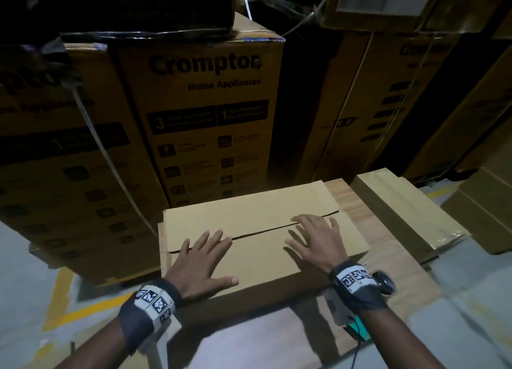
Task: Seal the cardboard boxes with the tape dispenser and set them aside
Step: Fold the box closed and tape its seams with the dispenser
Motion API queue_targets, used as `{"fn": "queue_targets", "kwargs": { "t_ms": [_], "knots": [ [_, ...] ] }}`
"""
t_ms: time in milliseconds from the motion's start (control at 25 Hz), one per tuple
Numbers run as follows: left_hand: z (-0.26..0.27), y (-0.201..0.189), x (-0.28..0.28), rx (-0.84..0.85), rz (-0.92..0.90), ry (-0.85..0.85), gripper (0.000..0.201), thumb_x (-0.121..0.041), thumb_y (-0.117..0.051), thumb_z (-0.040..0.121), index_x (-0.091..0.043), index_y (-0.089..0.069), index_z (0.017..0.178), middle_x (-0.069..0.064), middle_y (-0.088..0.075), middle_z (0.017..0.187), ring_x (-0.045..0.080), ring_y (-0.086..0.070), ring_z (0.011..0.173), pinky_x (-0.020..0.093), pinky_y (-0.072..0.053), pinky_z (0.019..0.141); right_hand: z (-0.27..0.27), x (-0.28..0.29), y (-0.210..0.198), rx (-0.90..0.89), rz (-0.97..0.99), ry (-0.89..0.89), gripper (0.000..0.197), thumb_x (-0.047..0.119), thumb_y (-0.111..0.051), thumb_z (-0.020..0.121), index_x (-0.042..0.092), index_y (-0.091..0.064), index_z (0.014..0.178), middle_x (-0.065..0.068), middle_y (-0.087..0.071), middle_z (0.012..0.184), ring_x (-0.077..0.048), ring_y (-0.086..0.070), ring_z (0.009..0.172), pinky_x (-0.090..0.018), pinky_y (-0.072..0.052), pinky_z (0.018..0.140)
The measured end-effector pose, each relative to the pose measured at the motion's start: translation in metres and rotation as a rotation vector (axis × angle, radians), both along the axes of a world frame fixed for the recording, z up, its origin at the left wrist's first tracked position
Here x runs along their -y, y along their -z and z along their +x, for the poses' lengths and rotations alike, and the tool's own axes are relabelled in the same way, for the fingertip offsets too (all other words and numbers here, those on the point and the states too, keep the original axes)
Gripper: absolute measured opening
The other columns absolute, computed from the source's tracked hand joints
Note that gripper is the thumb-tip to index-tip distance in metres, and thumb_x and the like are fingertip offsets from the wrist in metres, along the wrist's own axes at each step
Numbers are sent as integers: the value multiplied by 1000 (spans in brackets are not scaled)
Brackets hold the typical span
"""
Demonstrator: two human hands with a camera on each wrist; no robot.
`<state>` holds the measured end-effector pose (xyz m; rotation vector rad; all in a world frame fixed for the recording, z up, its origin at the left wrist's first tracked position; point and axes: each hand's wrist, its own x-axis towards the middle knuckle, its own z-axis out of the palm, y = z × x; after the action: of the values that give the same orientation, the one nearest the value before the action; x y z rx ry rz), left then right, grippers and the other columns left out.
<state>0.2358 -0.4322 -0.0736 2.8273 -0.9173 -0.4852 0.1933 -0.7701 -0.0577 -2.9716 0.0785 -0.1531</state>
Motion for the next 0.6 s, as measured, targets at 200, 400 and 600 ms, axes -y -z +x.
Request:
{"fn": "queue_targets", "kwargs": {
  "t_ms": [200,400,600],
  "knots": [
    [-9,20,-5,104,-35,-147,89,-94,-1,83,-48,6,159,-11,27,165,22,21,156,57,16,121,-10,69,5,7,123,275,70,70,-60,87,36,-38,144,3,-46,151,-23,-45,138,-61,-30,115],
    [-18,22,-24,215,-213,-563,88,-86,-16,91,-36,1,162,-1,12,171,25,3,158,58,4,121,-21,114,33,-102,545,519,106,95,-52,67,35,-28,151,-10,-48,152,-36,-52,131,-57,-46,105],
    [-33,24,-26,-50,-668,-824,108,-88,-28,79,-29,3,164,-1,-1,172,25,-15,157,53,-22,121,-28,110,43,-119,745,580,102,97,-44,70,35,-38,152,-12,-53,148,-39,-52,131,-53,-44,108]
  ]
}}
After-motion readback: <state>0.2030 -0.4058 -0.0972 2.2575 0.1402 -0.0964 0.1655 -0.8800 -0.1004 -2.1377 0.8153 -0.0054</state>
